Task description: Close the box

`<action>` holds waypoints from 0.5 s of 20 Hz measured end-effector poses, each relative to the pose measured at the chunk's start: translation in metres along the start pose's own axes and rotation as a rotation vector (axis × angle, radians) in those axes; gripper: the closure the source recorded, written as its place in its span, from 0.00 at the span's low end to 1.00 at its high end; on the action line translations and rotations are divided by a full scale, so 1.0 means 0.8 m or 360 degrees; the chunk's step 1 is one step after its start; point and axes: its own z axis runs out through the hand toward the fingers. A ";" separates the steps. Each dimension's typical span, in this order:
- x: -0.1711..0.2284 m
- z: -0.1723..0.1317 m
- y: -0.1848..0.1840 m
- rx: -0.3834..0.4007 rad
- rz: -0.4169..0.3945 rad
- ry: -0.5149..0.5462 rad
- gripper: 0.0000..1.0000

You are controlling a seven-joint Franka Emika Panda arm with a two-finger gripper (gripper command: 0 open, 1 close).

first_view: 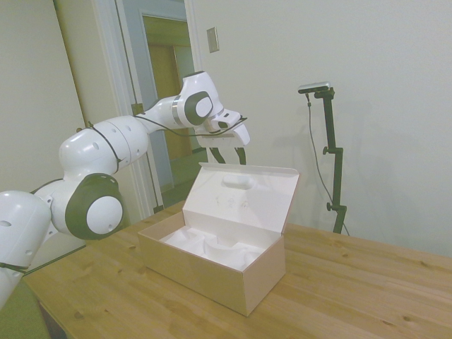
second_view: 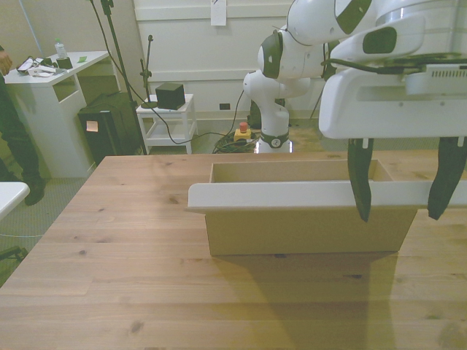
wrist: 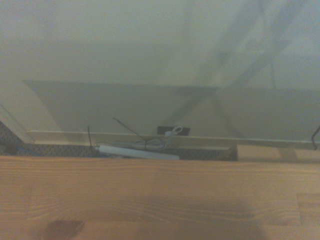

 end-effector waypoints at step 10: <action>0.023 -0.007 0.085 -0.0163 0.0188 -0.0211 0.00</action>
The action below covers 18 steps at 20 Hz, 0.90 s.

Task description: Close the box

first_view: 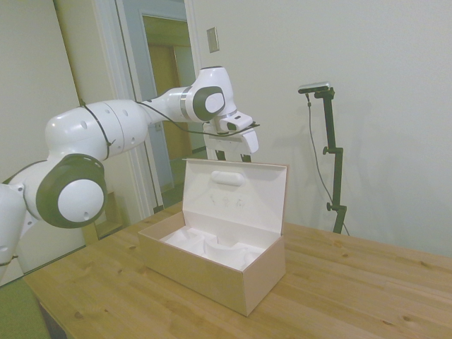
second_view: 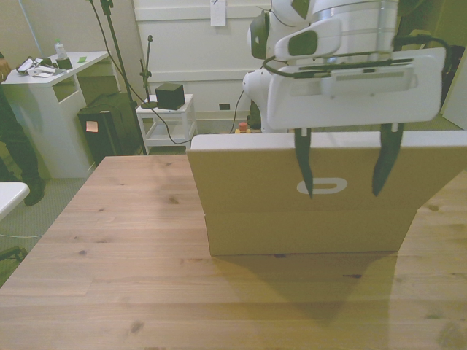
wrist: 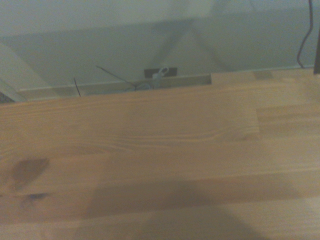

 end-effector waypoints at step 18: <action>-0.178 0.002 0.071 -0.0009 0.0168 -0.0091 0.00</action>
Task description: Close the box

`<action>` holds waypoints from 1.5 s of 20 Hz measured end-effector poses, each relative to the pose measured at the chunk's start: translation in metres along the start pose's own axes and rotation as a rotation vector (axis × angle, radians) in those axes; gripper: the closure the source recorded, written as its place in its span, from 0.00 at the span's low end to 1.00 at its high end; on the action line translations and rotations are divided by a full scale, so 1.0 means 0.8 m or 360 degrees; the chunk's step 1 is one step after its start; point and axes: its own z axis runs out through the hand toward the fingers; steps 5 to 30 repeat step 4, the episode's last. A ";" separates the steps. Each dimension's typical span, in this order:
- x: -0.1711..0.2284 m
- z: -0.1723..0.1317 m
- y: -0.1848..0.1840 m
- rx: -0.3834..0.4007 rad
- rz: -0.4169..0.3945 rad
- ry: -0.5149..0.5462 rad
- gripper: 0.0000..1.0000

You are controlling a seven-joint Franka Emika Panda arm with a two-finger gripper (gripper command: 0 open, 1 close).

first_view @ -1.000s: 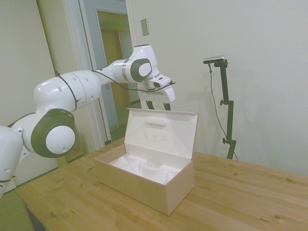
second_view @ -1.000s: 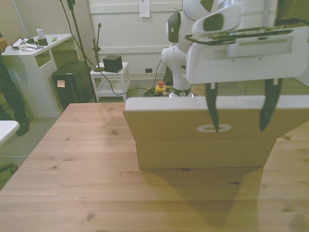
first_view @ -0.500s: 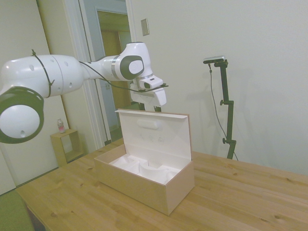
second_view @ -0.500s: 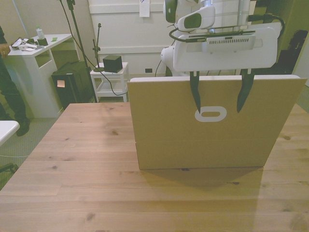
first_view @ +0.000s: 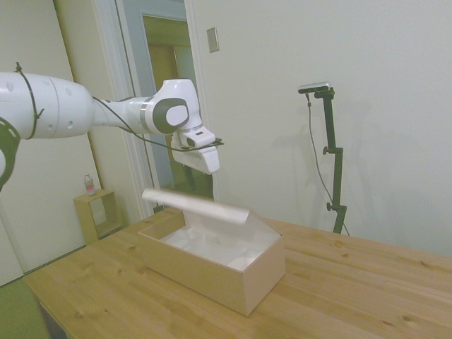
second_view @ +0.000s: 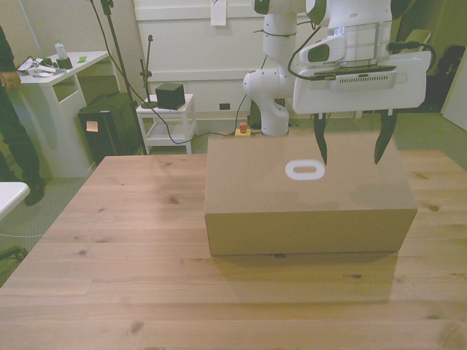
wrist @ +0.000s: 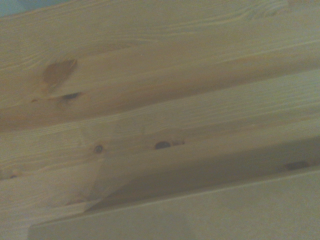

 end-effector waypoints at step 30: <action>-0.065 -0.022 0.045 0.0016 -0.0003 0.0010 0.00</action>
